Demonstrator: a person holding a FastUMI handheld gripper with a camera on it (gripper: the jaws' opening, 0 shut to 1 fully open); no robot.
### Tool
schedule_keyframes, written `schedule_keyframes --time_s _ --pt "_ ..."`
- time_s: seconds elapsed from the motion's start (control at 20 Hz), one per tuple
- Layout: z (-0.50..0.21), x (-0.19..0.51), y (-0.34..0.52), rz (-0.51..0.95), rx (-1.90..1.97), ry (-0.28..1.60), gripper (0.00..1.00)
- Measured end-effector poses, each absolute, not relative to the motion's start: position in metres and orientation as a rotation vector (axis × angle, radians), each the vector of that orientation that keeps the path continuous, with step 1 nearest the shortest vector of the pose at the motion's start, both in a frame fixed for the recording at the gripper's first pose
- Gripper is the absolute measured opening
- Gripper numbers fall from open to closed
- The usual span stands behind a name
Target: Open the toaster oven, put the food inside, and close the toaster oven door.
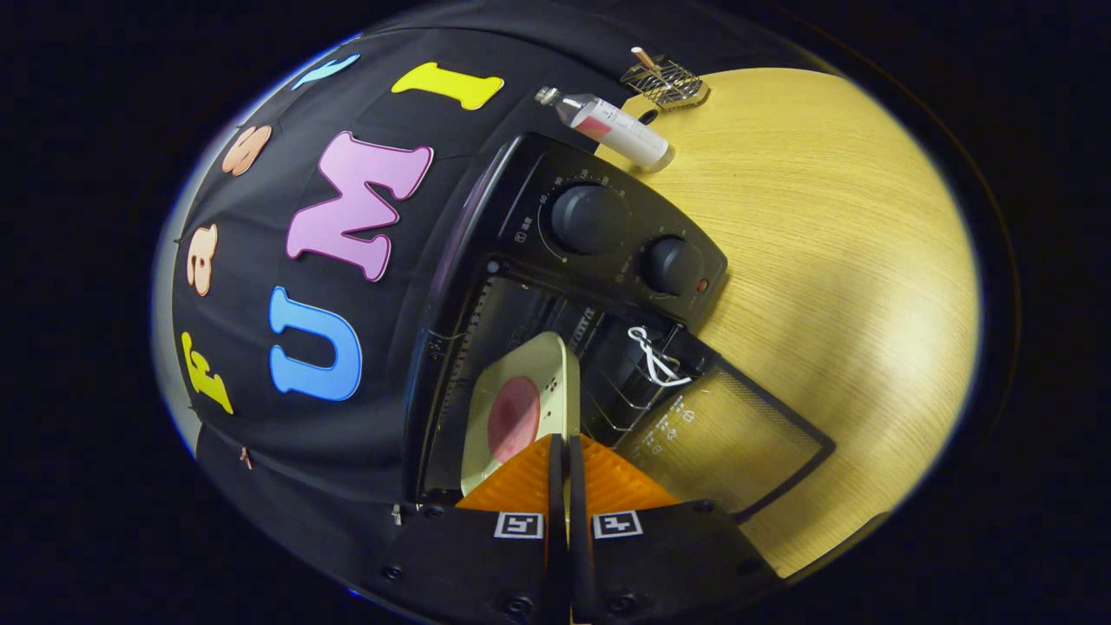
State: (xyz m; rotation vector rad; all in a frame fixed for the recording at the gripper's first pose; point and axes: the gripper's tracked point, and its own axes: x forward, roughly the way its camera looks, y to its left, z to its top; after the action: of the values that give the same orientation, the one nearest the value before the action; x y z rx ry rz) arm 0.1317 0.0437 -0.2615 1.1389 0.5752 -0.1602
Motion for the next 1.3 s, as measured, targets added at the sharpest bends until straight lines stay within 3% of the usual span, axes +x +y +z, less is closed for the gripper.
schedule_keyframes --time_s 0.8,1.0,1.05,1.15,1.2,1.3 --pt "-0.281 0.173 0.036 -0.332 1.132 0.485 0.07" --pt "-0.272 0.167 0.043 -0.304 1.13 0.482 0.13" --pt "-0.267 0.165 0.045 -0.29 1.133 0.484 0.26" --pt "-0.263 0.16 0.051 -0.263 1.121 0.496 0.7" --pt "-0.261 0.156 0.054 -0.251 1.107 0.498 0.74" --pt "-0.257 0.141 0.06 -0.239 1.068 0.518 0.93"
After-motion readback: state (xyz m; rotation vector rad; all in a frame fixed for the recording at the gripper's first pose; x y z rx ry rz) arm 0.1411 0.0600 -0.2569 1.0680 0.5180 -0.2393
